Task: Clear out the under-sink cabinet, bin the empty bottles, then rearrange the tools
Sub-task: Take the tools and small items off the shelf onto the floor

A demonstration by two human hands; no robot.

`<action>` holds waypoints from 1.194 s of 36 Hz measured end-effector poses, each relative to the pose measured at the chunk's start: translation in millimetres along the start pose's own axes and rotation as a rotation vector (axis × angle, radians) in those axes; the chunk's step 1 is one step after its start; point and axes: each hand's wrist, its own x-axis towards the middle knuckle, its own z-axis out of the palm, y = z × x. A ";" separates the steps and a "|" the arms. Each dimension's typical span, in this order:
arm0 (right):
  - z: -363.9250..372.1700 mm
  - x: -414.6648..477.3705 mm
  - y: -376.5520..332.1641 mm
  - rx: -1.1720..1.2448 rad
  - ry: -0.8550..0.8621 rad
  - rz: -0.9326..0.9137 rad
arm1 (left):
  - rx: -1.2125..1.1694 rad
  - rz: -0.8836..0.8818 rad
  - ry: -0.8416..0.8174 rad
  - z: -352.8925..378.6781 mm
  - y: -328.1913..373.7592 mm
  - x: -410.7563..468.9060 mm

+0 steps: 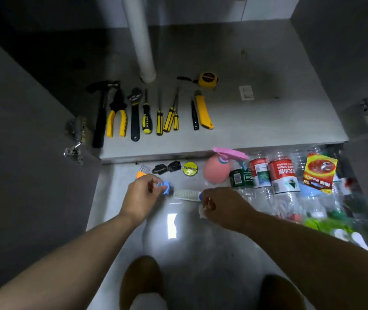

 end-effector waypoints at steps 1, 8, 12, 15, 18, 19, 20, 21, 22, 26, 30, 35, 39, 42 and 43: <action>9.6 -0.1 2.7 -0.047 -0.016 0.019 | 0.011 -0.022 0.011 0.8 -8.3 0.0; 41.9 9.1 18.0 -0.250 -0.116 -0.020 | 0.004 -0.131 0.063 15.1 -37.2 0.4; 45.7 17.4 16.5 -0.243 -0.082 -0.054 | 0.019 -0.160 0.046 18.4 -40.3 7.1; 48.7 21.3 14.6 -0.264 -0.054 -0.073 | 0.011 -0.169 0.056 18.1 -39.0 14.4; 51.1 21.8 16.0 -0.267 -0.056 -0.069 | 0.001 -0.165 0.053 18.9 -39.3 18.1; 51.7 22.0 17.0 -0.267 -0.059 -0.065 | -0.007 -0.166 0.047 19.3 -40.2 18.4; 52.0 22.0 17.8 -0.263 -0.063 -0.055 | -0.018 -0.168 0.042 19.6 -41.0 18.3; 52.2 22.2 18.7 -0.253 -0.067 -0.043 | -0.031 -0.172 0.039 19.9 -41.6 17.9; 52.2 22.0 19.5 -0.241 -0.073 -0.029 | -0.053 -0.177 0.037 20.1 -42.2 17.2; 48.0 20.7 22.8 -0.169 -0.080 0.032 | -0.120 -0.188 0.036 18.0 -40.1 12.3; 36.1 17.2 21.1 -0.140 -0.103 0.043 | -0.102 -0.163 0.033 10.8 -31.1 8.9; 10.2 15.7 0.5 -0.173 -0.138 -0.108 | -0.036 -0.014 0.027 -1.2 -4.5 8.7; -20.8 20.1 -28.3 -0.147 0.054 -0.219 | 0.015 0.144 0.038 -12.2 26.5 15.1; -46.7 30.9 -44.6 -0.133 0.289 -0.262 | 0.039 0.267 0.055 -19.5 53.8 25.7; -56.3 35.0 -48.1 -0.118 0.355 -0.257 | 0.047 0.302 0.060 -21.3 62.7 30.9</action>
